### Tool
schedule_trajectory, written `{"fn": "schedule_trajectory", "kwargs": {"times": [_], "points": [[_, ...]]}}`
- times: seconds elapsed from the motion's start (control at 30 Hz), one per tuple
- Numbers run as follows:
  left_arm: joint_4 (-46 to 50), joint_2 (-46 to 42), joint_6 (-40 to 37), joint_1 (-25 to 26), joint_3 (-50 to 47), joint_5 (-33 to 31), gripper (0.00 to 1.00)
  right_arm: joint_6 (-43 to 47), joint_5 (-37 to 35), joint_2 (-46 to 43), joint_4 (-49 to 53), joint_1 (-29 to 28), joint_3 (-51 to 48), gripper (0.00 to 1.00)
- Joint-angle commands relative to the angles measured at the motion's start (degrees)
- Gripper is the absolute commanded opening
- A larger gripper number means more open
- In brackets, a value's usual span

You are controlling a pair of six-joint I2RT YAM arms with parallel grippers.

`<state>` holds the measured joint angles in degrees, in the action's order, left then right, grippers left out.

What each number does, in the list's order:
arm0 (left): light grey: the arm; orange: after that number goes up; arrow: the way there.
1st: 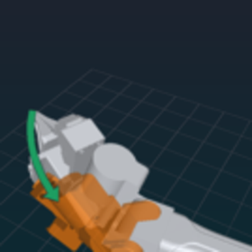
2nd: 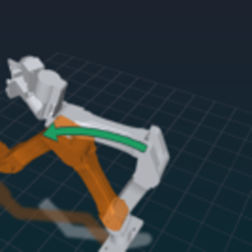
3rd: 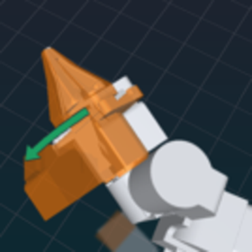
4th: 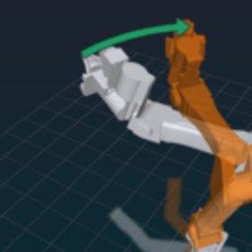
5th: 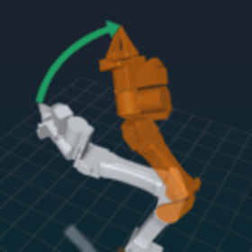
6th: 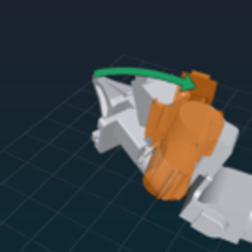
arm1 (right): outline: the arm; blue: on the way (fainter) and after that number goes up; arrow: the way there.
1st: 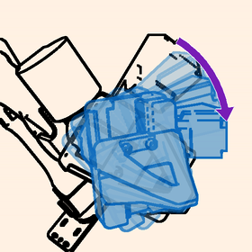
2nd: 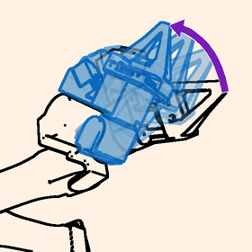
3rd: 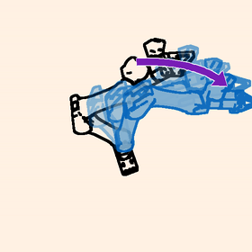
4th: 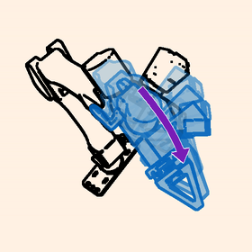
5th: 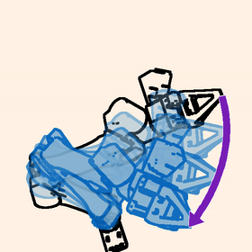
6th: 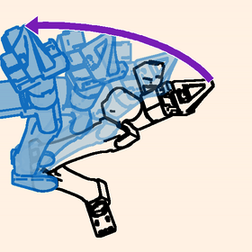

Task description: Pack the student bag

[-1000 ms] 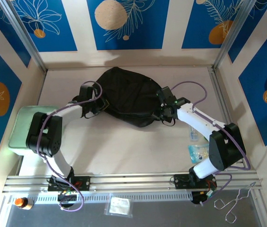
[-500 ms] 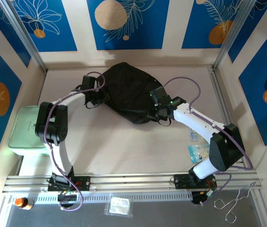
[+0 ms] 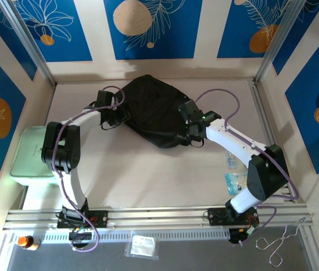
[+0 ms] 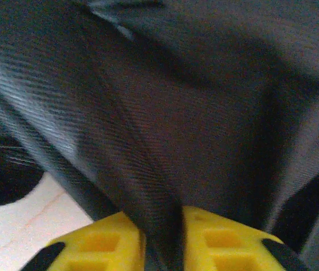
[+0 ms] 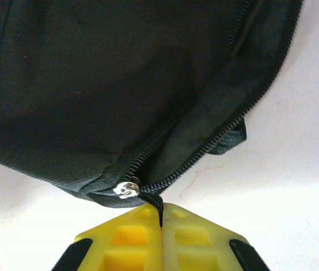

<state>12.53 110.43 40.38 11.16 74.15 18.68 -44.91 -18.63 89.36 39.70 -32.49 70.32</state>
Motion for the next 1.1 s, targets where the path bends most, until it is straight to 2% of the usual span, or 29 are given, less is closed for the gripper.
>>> {"fn": "schedule_trajectory", "kwargs": {"times": [0.0, 0.1, 0.3, 0.47, 0.57, 0.6, 0.7, 0.8, 1.07], "points": [[1.5, -2.6, 0.1, -2.5, -1.7, -3.2, 0.41, 6.3, 2.5, 1.7, -2.2, -2.4, 5.0, 0.00], [0.1, -7.2, 1.8, -2.6, -6.1, -3.4, 0.50, 9.1, 5.3, 4.3, -3.6, -4.4, 8.6, 0.00], [0.3, -15.7, 3.9, -2.5, -13.1, -0.9, 0.57, 13.4, 10.2, 10.7, -5.7, -9.1, 17.4, 0.00], [-5.5, -20.8, 11.1, -2.3, -19.8, 5.1, 0.60, 14.1, 14.3, 15.3, -7.0, -12.2, 22.6, 0.00], [-12.7, -23.0, 17.7, -2.0, -24.8, 8.5, 0.60, 13.6, 16.0, 16.8, -7.6, -13.4, 23.0, 0.00], [-15.3, -23.4, 20.2, -1.8, -26.3, 9.4, 0.60, 13.4, 16.5, 17.1, -7.8, -13.8, 22.8, 0.00], [-24.1, -22.8, 27.9, -1.6, -30.1, 12.6, 0.50, 12.6, 17.8, 17.7, -8.2, -14.4, 21.9, 0.00], [-31.9, -20.9, 33.8, -1.5, -31.9, 14.0, 0.47, 12.2, 18.4, 18.1, -8.4, -15.1, 21.3, 0.00], [-38.8, -16.3, 37.9, -0.9, -32.2, 14.3, 0.39, 11.2, 19.1, 18.1, -8.6, -15.8, 19.6, 0.00]]}}
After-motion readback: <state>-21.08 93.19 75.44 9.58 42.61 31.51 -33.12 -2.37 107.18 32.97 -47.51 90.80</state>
